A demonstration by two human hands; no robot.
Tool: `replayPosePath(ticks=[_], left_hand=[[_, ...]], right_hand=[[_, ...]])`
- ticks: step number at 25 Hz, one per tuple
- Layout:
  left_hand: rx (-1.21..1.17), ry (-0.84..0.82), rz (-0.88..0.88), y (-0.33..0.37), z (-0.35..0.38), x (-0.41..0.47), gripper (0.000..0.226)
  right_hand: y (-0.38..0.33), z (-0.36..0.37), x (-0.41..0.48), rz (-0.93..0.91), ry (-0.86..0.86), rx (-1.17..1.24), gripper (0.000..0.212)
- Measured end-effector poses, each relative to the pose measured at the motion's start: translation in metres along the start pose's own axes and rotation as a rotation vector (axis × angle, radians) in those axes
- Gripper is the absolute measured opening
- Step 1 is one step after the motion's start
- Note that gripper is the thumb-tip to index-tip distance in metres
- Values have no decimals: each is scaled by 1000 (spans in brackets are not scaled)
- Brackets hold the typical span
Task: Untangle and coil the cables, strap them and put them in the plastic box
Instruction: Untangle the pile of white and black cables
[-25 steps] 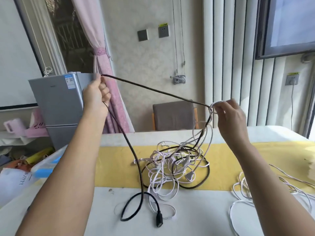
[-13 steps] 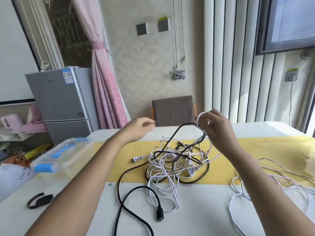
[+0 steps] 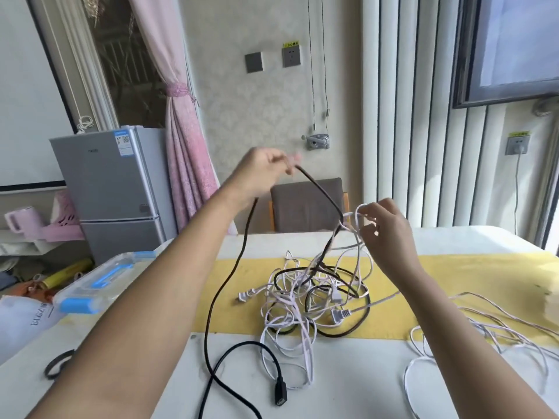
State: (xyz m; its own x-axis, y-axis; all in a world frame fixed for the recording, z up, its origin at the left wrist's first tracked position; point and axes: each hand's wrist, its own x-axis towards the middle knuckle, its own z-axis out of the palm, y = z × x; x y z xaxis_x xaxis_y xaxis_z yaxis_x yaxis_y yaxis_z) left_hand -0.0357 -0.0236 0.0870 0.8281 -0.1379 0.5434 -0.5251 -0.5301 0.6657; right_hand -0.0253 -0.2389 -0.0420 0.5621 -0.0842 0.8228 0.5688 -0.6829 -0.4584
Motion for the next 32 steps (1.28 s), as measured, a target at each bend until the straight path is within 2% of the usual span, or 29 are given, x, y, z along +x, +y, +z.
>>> replayPosePath(ticks=[3, 5, 7, 9, 11, 12, 14, 15, 16, 17, 19, 20, 21, 23, 25, 26, 28, 29, 30, 32], left_hand=[[-421, 388, -77, -4, -47, 20, 34], [-593, 581, -141, -24, -76, 24, 35], [-599, 725, -240, -60, -91, 19, 37], [-364, 790, -347, -104, -88, 6, 38], [11, 717, -487, -152, -81, -6, 39], [229, 582, -591, -171, -75, -12, 38], [650, 151, -750, -186, -56, -23, 34], [754, -41, -735, -180, -42, -29, 31], [748, -169, -646, -166, -26, -34, 29], [636, -232, -513, -149, -7, -39, 27], [280, -303, -285, -107, 33, -54, 26], [163, -375, -237, -86, 50, -62, 36], [147, -481, -218, -70, 65, -72, 48], [267, -688, -261, -58, 91, -94, 56], [306, -724, -324, -67, 112, -116, 49], [296, -671, -337, -73, 121, -129, 44], [297, -453, -332, -84, 131, -149, 47], [294, -362, -319, -87, 134, -156, 51], [299, -326, -296, -89, 135, -161, 50], [364, -368, -264, -90, 136, -165, 46]], right_hand=[[4, -5, 24, 56, 108, -84, 24], [8, -13, 40, 77, 163, -142, 27], [13, -17, 47, 91, 189, -177, 30], [17, -17, 41, 86, 172, -182, 29], [16, -11, 27, 55, 96, -139, 28], [14, -9, 19, 48, 43, -109, 28], [8, -3, 5, 33, -89, -56, 31], [5, 1, -3, 30, -168, -27, 34], [1, 4, -11, 38, -241, 8, 35], [-3, 7, -19, 64, -296, 47, 34], [-10, 10, -31, 176, -350, 125, 33], [-12, 10, -35, 236, -367, 158, 36], [-12, 9, -38, 292, -388, 178, 39], [-9, 3, -42, 402, -436, 235, 38], [-7, -9, -43, 461, -554, 321, 31], [-7, -19, -46, 446, -667, 358, 26], [-9, -37, -53, 299, -1000, 318, 19], [-9, -41, -57, 209, -1144, 244, 23], [-10, -42, -63, 133, -1220, 170, 24], [-8, -32, -73, 126, -1159, 104, 12]])
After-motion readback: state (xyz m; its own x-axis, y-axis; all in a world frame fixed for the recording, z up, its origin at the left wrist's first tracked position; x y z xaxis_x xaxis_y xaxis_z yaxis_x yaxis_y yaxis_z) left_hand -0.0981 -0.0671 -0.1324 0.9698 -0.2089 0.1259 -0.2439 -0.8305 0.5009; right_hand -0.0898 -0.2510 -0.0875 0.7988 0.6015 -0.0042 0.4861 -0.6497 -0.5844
